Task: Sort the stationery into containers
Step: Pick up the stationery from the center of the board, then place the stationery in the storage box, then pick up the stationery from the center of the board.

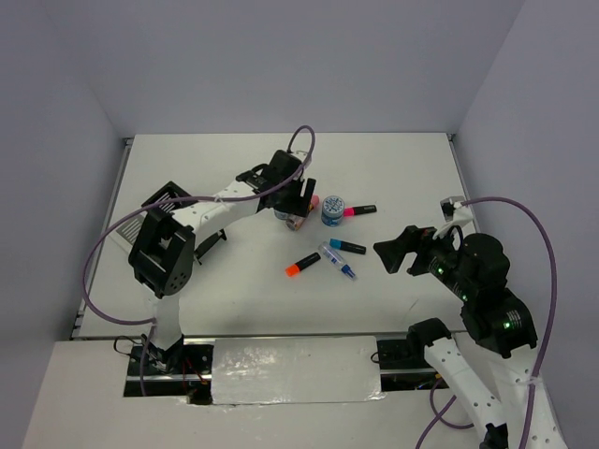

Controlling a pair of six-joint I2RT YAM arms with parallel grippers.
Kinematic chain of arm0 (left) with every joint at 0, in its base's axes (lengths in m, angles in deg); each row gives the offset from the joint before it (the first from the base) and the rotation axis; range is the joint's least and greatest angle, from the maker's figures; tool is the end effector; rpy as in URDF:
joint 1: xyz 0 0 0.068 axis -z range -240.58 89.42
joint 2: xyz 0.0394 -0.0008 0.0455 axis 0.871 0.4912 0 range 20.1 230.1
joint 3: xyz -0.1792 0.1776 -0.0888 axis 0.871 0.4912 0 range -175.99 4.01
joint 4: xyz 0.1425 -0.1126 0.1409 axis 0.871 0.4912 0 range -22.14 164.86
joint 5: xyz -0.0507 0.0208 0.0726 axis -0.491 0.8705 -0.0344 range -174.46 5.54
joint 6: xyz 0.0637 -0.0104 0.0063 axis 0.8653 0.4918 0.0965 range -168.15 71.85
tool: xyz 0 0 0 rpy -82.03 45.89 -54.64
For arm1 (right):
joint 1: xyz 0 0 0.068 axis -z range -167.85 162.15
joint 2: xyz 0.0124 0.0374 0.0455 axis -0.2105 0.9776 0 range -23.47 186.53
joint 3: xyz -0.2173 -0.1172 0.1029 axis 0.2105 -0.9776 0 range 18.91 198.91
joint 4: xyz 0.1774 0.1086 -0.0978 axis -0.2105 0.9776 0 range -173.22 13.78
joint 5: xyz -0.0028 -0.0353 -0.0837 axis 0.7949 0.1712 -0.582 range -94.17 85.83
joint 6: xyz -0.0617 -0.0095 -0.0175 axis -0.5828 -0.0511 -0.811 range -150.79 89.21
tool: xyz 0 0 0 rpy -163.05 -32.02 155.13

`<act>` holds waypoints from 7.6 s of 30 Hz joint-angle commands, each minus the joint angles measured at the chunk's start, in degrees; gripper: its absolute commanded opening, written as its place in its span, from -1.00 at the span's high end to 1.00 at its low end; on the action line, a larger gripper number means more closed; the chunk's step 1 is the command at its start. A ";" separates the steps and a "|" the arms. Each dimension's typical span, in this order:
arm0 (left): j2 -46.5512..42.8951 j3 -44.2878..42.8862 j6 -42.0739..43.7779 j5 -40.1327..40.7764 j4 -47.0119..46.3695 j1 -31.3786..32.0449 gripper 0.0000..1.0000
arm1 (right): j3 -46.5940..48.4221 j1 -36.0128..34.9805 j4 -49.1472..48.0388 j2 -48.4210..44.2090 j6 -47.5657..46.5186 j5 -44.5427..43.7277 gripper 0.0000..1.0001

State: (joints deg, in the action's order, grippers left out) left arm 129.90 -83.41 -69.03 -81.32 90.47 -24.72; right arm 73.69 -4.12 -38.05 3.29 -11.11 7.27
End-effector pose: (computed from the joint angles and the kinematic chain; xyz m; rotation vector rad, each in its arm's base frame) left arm 0.3368 -0.2401 0.2437 0.2851 2.3767 -0.4134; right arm 0.0598 0.0280 0.3455 -0.0841 1.9086 0.6154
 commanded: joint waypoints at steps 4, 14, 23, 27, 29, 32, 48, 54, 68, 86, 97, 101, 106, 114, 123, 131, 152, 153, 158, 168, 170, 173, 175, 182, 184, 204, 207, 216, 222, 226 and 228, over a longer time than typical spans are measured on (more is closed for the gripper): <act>0.33 -5.66 1.29 7.39 2.87 0.00 -0.70 | -0.82 -0.43 -3.68 0.66 -0.78 1.04 -0.99; 6.83 -11.02 0.85 12.86 5.87 -3.15 -0.99 | -1.26 -0.43 -3.95 1.10 -0.87 1.74 -0.99; 8.68 -11.55 2.16 4.25 3.05 -5.53 -0.99 | -1.35 -0.34 -4.56 1.89 -1.14 2.88 -0.99; 9.38 -11.90 2.25 3.72 3.23 -5.53 -0.99 | -1.35 -0.34 -4.74 2.07 -1.23 3.41 -0.99; 9.82 -11.90 2.25 3.63 3.32 -5.53 -0.99 | -1.61 -0.43 -5.00 1.98 -1.23 3.41 -0.99; 10.44 -11.46 2.16 3.54 3.14 -5.53 -0.99 | -1.87 -0.43 -5.18 1.98 -1.14 3.76 -0.99; 12.11 -13.83 1.99 5.65 4.46 -5.53 0.50 | -2.49 -0.34 -5.35 1.45 -1.31 3.85 -0.99; 11.49 -15.24 1.99 7.67 6.04 -5.53 1.00 | -2.40 -0.34 -5.44 1.36 -1.23 3.94 -0.99; 10.26 -16.38 1.72 10.13 6.57 -5.62 1.00 | -2.49 -0.34 -5.35 1.19 -1.31 3.94 -0.99; 8.51 -17.09 1.02 12.77 7.45 -5.80 1.00 | -2.23 -0.34 -5.18 1.27 -1.23 4.11 -0.99; 4.11 -17.96 0.23 16.29 9.12 -6.15 1.00 | -2.05 -0.43 -5.27 1.62 -1.31 4.20 -0.99; 1.56 -18.75 -0.12 16.55 10.34 -6.76 1.00 | -1.96 -0.43 -5.27 1.62 -1.31 4.20 -0.99; -2.82 -19.46 -3.36 20.31 13.59 -7.82 1.00 | -1.79 -0.51 -5.18 1.80 -1.31 4.12 -0.99; -18.18 -14.19 -14.53 25.69 25.37 -17.65 1.00 | -2.92 -0.43 -7.46 2.50 0.09 5.52 -0.99; -30.96 -2.85 -14.01 18.32 22.21 -33.03 1.00 | -5.04 -0.51 -10.71 2.68 1.06 8.07 -0.99; -31.93 2.86 -13.48 11.02 16.59 -38.67 1.00 | -5.21 -0.43 -10.89 2.42 1.24 8.42 -0.99; -27.10 8.75 -14.27 7.76 12.46 -43.59 1.00 | -6.27 -0.51 -10.80 1.62 1.15 8.42 -0.99; -27.01 9.02 -14.27 7.85 12.54 -43.59 1.00 | -6.18 -0.51 -10.80 1.62 1.06 8.42 -0.99; -26.57 9.54 -13.92 7.41 12.55 -43.50 0.93 | -6.27 -0.43 -10.80 1.62 0.97 8.42 -0.99; -24.99 9.90 -13.39 6.97 13.42 -43.50 0.58 | -6.27 -0.51 -10.89 1.71 1.06 8.25 -0.99; -24.11 9.81 -13.22 6.97 13.69 -43.50 0.45 | -6.27 -0.51 -10.89 1.80 0.97 8.33 -0.99; -22.79 9.72 -13.04 5.57 13.69 -43.50 0.25 | -6.18 -0.51 -10.89 1.71 1.06 8.33 -0.99; -22.35 9.72 -12.95 5.39 13.51 -43.42 0.04 | -6.18 -0.43 -10.80 1.71 0.89 8.25 -0.99; -22.52 8.93 -13.39 7.50 15.18 -42.89 -0.99 | -5.92 -0.51 -10.63 1.80 0.80 8.24 -0.99; -22.87 8.58 -13.22 7.32 15.27 -42.80 -0.99 | -5.74 -0.51 -10.54 1.80 0.71 8.07 -0.99; -21.57 2.54 -4.70 -2.45 -7.93 -3.45 -0.99 | 1.72 -0.51 -0.28 -2.15 6.08 -16.41 -0.99; -13.24 -2.49 -2.15 2.48 -8.81 2.80 -0.99 | 6.54 -0.43 4.20 -3.03 5.11 -23.19 -0.99; 7.00 -22.26 -0.04 9.34 -1.79 10.90 -0.99 | 12.10 -0.43 9.85 -4.62 0.19 -28.05 -1.00; 14.73 -29.04 0.05 17.58 3.48 11.60 -0.99 | 10.79 -0.43 10.38 -3.65 -3.16 -24.28 -0.99; 16.41 -29.22 1.99 20.15 3.58 11.60 -0.99 | 9.03 -0.34 8.89 -4.53 -3.95 -21.90 -0.99; 17.11 -28.95 3.04 19.54 3.14 11.60 -0.99 | 8.41 -0.43 8.36 -4.53 -4.04 -20.94 -0.99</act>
State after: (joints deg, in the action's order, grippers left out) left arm 145.79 -110.46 -68.82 -64.73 93.68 -13.03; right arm 82.94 -4.21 -28.28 -1.34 -13.56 -15.75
